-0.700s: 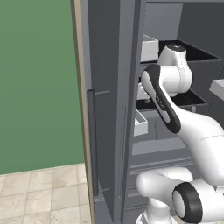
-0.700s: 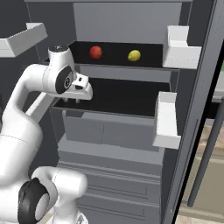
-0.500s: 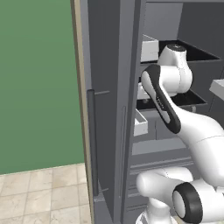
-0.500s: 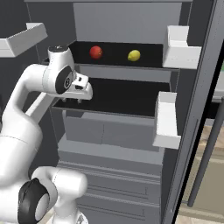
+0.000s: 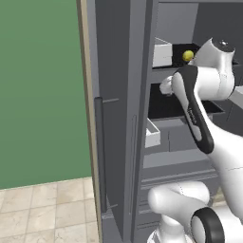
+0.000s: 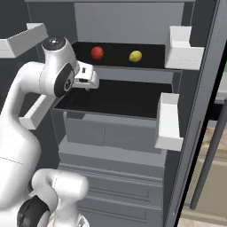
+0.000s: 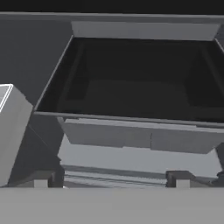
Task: Grab the onion and lemon from the fridge, place them in the blender, close the lid, and turn on the blender to create a marinade.
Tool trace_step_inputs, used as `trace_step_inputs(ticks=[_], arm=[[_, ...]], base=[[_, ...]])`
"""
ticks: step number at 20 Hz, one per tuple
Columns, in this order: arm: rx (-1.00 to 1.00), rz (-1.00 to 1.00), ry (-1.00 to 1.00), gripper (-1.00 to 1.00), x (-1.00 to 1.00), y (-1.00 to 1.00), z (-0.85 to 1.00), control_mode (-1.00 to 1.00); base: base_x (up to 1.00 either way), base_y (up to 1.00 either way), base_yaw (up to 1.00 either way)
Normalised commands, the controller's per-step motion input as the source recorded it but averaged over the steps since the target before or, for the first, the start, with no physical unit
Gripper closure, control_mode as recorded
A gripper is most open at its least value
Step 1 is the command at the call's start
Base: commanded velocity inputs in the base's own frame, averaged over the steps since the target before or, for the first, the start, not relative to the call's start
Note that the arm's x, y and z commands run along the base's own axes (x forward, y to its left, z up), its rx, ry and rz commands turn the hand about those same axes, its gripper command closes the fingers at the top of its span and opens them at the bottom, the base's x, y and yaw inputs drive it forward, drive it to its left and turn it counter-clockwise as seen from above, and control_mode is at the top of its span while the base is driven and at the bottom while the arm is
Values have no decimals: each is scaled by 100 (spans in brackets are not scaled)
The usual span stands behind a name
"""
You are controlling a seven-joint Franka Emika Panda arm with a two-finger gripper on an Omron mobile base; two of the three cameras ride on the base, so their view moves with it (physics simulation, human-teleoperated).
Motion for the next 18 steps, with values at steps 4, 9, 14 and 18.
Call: trace_step_inputs(ticks=[4,9,14,18], arm=[[0,0,-43,-100,1,-24,83,-100],[0,-3,-18,-100,36,-1,56,-100],[0,-5,2,-100,61,0,9,-100],[0,-3,13,-100,70,0,0,-100]], base=[[0,0,0],[0,0,0],[0,0,0],[0,0,0]])
